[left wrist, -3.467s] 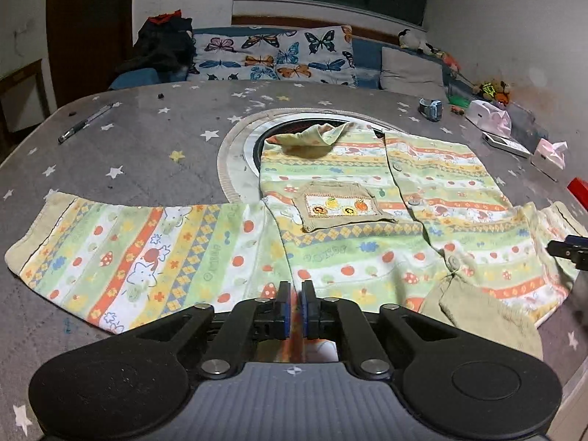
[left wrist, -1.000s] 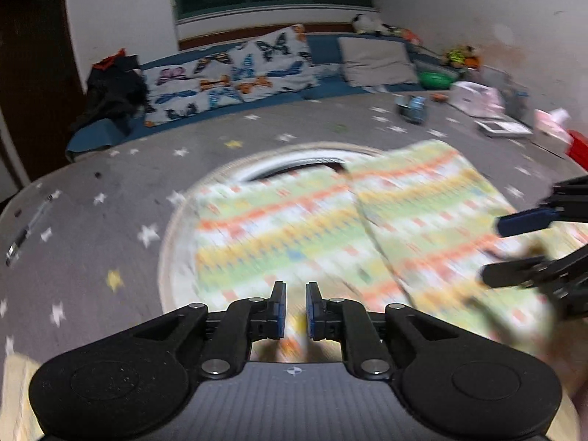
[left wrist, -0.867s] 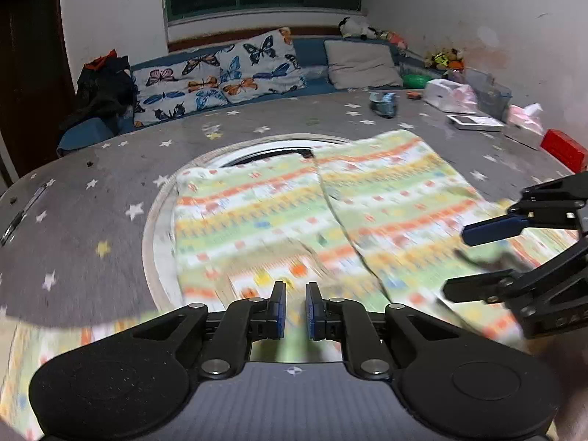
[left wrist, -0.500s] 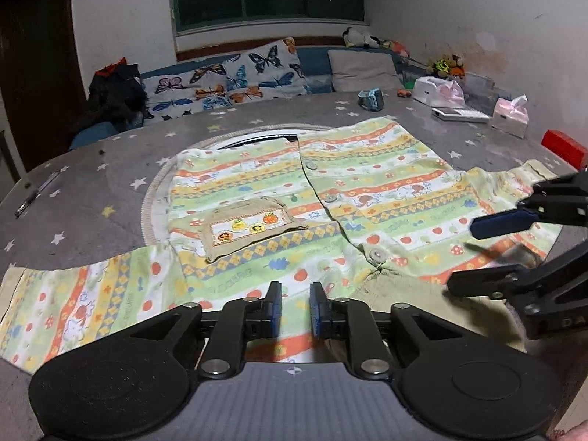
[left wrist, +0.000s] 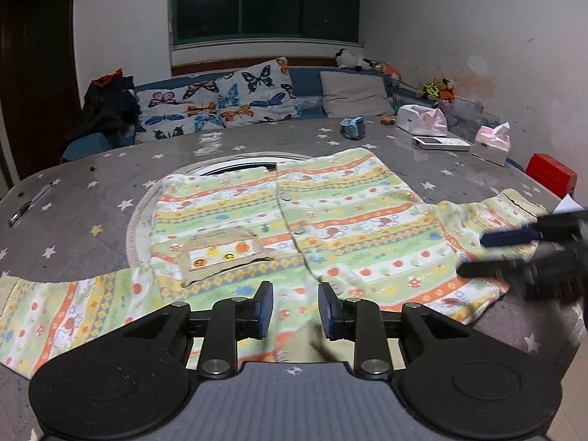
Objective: Fold clothes
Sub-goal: 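Pull the shirt hem straight with the left gripper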
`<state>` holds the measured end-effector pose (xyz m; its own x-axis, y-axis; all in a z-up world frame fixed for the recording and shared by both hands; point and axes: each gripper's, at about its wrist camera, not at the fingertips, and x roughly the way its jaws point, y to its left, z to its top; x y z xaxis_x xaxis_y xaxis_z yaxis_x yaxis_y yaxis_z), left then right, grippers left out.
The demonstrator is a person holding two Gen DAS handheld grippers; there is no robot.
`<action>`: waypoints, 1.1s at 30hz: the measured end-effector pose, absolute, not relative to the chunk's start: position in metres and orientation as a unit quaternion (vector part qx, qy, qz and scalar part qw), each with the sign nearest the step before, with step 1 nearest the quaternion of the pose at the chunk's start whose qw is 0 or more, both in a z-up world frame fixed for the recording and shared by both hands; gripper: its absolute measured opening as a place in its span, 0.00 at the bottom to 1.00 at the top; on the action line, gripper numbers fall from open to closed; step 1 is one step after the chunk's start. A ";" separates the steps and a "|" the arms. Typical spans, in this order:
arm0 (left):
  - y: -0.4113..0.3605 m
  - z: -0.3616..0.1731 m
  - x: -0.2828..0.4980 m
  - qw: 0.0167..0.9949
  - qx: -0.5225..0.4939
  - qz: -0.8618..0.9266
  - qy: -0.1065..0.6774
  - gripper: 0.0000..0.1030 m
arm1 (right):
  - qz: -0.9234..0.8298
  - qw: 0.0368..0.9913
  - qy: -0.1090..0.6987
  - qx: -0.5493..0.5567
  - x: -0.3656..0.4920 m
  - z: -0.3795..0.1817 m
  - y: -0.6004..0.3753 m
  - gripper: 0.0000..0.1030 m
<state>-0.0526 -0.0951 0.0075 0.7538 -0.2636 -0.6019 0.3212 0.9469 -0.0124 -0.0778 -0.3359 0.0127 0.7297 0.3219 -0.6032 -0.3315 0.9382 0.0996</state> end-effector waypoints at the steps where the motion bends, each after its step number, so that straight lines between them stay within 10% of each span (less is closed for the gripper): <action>1: -0.097 0.007 -0.052 0.934 0.046 -0.159 0.316 0.28 | 0.167 0.933 0.320 -0.004 -0.071 0.013 -0.341 0.58; 33: -0.115 0.004 -0.051 0.924 0.065 -0.171 0.334 0.44 | -0.061 0.944 0.318 0.066 -0.037 -0.018 -0.495 0.55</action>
